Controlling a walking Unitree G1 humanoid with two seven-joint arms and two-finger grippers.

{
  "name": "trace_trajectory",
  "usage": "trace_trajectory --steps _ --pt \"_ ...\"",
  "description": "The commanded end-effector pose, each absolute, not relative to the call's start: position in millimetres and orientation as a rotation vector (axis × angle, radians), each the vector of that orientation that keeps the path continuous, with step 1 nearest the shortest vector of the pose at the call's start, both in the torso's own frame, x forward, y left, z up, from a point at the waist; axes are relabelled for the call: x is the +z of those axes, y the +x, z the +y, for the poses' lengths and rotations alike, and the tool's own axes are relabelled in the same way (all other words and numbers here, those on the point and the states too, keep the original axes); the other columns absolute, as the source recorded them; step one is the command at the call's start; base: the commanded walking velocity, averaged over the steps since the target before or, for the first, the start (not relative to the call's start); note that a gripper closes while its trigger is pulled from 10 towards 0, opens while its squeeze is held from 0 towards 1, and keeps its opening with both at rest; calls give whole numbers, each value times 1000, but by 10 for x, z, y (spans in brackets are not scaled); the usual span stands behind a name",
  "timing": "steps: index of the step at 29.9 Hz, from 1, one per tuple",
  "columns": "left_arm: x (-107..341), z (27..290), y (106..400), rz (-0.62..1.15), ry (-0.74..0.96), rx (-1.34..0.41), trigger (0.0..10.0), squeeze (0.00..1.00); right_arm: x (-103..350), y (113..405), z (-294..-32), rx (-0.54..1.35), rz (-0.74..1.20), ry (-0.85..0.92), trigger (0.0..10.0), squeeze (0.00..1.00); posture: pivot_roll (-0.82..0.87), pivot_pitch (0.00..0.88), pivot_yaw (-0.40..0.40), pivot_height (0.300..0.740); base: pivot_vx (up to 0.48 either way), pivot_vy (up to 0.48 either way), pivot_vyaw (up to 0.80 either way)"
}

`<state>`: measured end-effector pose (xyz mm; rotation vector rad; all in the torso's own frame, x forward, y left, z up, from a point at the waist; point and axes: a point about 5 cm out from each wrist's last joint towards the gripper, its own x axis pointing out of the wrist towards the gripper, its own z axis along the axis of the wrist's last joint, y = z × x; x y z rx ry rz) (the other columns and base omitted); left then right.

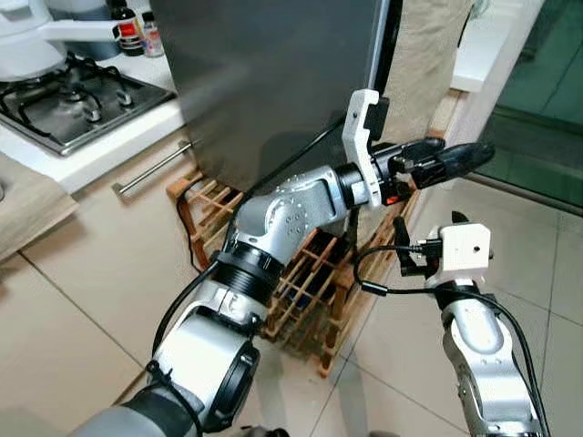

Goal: Restocking fridge

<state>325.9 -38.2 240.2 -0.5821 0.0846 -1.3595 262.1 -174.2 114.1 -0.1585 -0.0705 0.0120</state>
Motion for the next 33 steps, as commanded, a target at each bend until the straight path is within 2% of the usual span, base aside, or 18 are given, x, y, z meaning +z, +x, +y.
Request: trace_trajectory --steps 1,2,3,5,6,7,8,11,13,15,16,19,23,26,33 --pt "2744 -1011 2809 -8 -660 -1550 10000 0 1186 2636 -1725 8 -103 -145 10000 0 -287 0 76 740 0 0 0" --pt "2767 -819 2876 -64 -631 -1502 10000 0 1236 2621 -1740 -16 -128 -144 10000 0 -282 0 77 740 0 0 0" --pt "2767 -819 2876 -64 -631 -1502 10000 0 1236 2621 -1740 -16 -128 -144 10000 0 -282 0 77 740 0 0 0" --pt "2769 -503 2976 -160 -541 -1393 10000 0 1316 2603 -1789 -51 -158 -142 10000 0 -272 0 75 740 0 0 0" --pt "2769 -503 2976 -160 -541 -1393 10000 0 1316 2603 -1789 -51 -158 -142 10000 0 -272 0 75 740 0 0 0" --pt "2743 -272 3065 -199 -508 -1282 10000 0 1327 2591 -1835 -78 -164 -131 10000 0 -258 0 72 740 0 0 0" --pt "2743 -272 3065 -199 -508 -1282 10000 0 1327 2591 -1835 -78 -164 -131 10000 0 -258 0 72 740 0 0 0" --pt "2638 78 3217 -228 -448 -1064 10000 0 1307 2574 -1903 -117 -158 -114 10000 0 -241 0 74 740 0 0 0" --pt "2535 264 3295 -207 -450 -926 10000 0 1298 2569 -1903 -127 -155 -107 10000 0 -234 0 76 740 0 0 0" --pt "2466 358 3324 -196 -432 -861 10000 0 1296 2569 -1895 -130 -153 -103 10000 0 -229 0 77 740 0 0 0" --pt "2282 540 3356 -152 -398 -729 10000 0 1298 2569 -1860 -123 -151 -97 10000 0 -221 0 79 740 0 0 0" --pt "2177 668 3376 -128 -390 -641 10000 0 1300 2569 -1841 -116 -152 -96 10000 0 -218 1 81 740 0 0 0" --pt "1772 1162 3274 -41 -331 -354 10000 0 1310 2576 -1867 -115 -152 -94 10000 0 -193 6 71 740 0 0 0" --pt "1746 1185 3251 -34 -331 -338 10000 0 1310 2574 -1879 -116 -152 -93 10000 0 -185 2 67 740 0 0 0" --pt "1816 1057 3298 -44 -303 -332 10000 0 1297 2638 -1876 -145 -148 -40 10000 0 -170 0 73 740 0 -479 0"
